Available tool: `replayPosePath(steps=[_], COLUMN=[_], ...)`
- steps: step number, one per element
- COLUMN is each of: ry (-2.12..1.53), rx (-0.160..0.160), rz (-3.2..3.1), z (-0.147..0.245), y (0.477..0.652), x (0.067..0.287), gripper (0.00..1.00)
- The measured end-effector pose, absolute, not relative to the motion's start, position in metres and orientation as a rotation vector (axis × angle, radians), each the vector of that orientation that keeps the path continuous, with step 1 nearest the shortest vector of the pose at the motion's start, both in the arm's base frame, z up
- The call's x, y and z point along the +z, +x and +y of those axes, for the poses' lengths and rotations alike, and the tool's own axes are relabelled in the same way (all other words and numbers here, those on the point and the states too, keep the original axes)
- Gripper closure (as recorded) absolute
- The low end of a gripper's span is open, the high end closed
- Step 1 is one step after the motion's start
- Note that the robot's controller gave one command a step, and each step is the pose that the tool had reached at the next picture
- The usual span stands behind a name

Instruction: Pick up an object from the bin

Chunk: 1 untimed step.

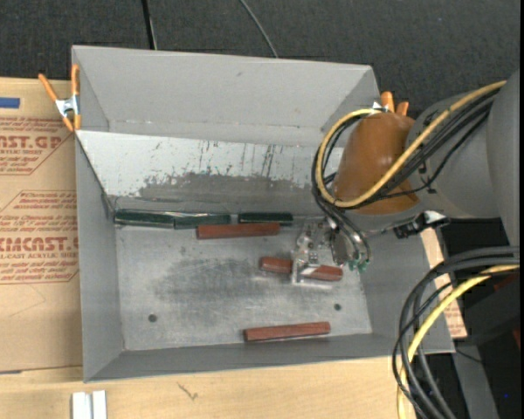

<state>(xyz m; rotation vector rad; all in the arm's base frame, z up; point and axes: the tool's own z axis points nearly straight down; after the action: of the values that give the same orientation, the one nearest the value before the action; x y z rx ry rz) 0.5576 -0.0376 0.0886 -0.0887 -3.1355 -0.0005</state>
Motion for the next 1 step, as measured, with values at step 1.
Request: replayPosePath(steps=[1], ry=[-0.089], rx=[-0.001], rz=[-3.136], z=[-0.0375], y=[0.5579], x=[0.1103], gripper=[1.0])
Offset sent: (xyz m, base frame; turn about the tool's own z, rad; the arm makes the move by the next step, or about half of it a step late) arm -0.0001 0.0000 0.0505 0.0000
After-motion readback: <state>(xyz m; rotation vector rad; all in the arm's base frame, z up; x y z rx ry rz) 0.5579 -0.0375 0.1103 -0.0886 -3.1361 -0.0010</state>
